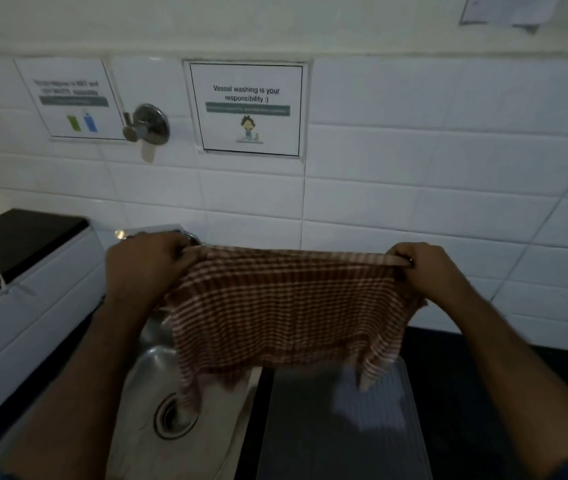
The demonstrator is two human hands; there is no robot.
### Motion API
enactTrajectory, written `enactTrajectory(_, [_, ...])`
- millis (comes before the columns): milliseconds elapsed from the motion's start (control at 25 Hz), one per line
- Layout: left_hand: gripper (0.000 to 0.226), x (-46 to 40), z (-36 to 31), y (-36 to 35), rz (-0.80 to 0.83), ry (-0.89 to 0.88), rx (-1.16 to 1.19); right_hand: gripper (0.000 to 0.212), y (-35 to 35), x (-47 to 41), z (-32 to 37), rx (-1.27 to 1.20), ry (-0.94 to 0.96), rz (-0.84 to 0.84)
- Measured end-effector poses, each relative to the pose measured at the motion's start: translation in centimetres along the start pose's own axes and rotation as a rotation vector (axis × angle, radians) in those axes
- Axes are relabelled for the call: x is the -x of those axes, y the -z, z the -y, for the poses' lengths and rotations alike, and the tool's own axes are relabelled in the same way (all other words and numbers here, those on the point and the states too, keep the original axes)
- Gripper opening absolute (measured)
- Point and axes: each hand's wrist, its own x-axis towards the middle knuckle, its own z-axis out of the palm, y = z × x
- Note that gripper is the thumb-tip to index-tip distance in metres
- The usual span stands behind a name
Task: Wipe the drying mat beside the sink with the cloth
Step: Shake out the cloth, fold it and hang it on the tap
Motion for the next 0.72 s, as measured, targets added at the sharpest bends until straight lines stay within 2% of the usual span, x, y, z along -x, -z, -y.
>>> enactTrajectory(80, [0.032,-0.2,1.8,0.4,-0.025,-0.115,-0.005,0.018,0.2,0.2,-1.2,0.006,-0.031,-0.182])
enactTrajectory(160, [0.036,0.1,4.2,0.9,0.046,-0.262,-0.066,0.021,0.6,1.5,-2.6,-0.062,-0.07,-0.394])
enactTrajectory(240, [0.024,0.8,6.4,1.3,0.147,-0.295,-0.022,0.026,1.3,2.5,-3.9,-0.181,-0.095,-0.503])
enactTrajectory(320, [0.002,1.1,7.7,1.6,0.202,-0.275,0.096,0.026,1.7,2.7,-4.6,-0.311,-0.105,-0.465])
enactTrajectory(360, [0.005,1.2,7.9,1.3,0.204,-0.243,0.139,0.026,2.0,2.6,-4.4,-0.412,-0.132,-0.452])
enactTrajectory(440, [0.033,1.6,8.2,0.7,0.155,-0.134,0.261,0.025,3.0,2.6,-3.4,-0.707,-0.157,-0.453])
enactTrajectory(520, [0.05,2.2,6.9,1.4,0.139,0.012,0.587,0.028,4.0,3.2,-2.5,-0.953,-0.107,-0.451])
enactTrajectory(600, [0.037,2.9,6.0,2.9,0.137,0.098,0.873,0.031,5.5,4.2,-1.8,-1.187,-0.059,-0.473])
enactTrajectory(640, [0.027,3.1,6.0,3.9,0.163,0.096,0.919,0.032,6.2,4.6,-1.7,-1.276,-0.05,-0.493])
enactTrajectory(720, [0.01,3.1,7.3,5.2,0.322,0.066,0.885,0.033,7.2,4.8,-1.8,-1.211,-0.008,-0.514])
